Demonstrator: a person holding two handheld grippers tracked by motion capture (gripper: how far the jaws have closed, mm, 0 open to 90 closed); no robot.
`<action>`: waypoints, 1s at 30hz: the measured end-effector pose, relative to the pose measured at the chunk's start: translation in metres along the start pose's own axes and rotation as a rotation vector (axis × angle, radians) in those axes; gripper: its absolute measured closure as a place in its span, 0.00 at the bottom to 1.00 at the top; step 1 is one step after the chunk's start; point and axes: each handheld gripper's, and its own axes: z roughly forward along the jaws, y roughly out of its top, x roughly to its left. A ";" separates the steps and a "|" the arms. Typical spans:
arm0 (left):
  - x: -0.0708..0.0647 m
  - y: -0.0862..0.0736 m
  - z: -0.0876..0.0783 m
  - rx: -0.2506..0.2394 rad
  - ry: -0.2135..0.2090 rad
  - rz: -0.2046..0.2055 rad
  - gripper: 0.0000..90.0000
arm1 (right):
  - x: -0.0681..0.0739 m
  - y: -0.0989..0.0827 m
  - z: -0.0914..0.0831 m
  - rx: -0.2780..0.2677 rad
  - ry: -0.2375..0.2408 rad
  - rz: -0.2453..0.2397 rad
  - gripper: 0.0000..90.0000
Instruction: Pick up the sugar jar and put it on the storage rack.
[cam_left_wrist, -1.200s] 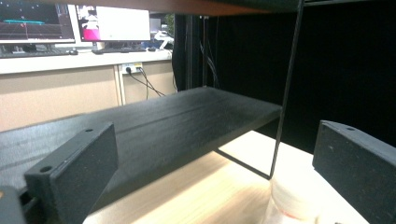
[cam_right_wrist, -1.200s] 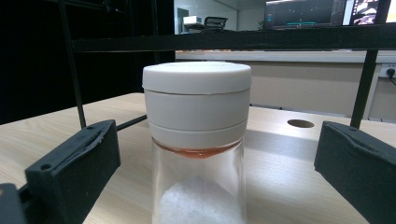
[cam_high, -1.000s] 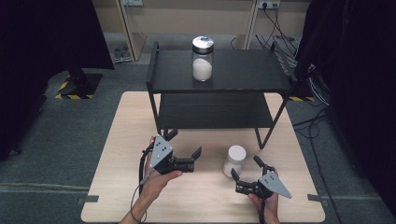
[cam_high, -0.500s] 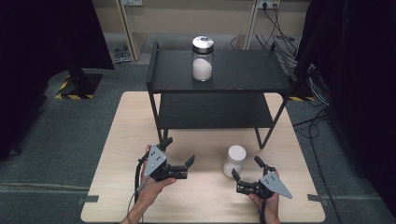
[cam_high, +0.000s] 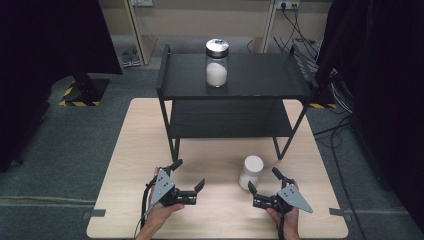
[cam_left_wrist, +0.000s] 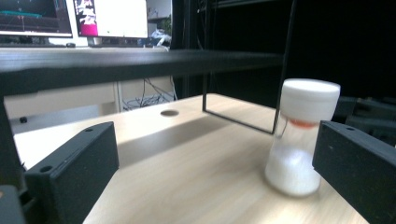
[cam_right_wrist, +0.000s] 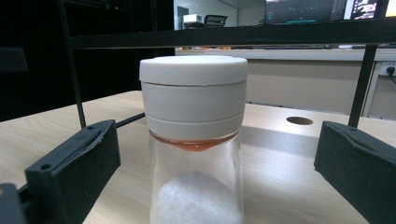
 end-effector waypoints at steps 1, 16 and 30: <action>0.000 -0.001 -0.001 0.003 0.001 -0.009 0.00 | 0.000 0.000 0.000 -0.001 0.000 -0.004 0.00; 0.000 -0.008 0.003 0.021 -0.008 -0.026 0.00 | 0.001 -0.002 0.000 0.004 0.014 0.002 0.00; 0.001 -0.006 0.002 0.003 -0.006 -0.045 0.00 | 0.001 -0.003 0.003 0.000 0.009 0.011 0.00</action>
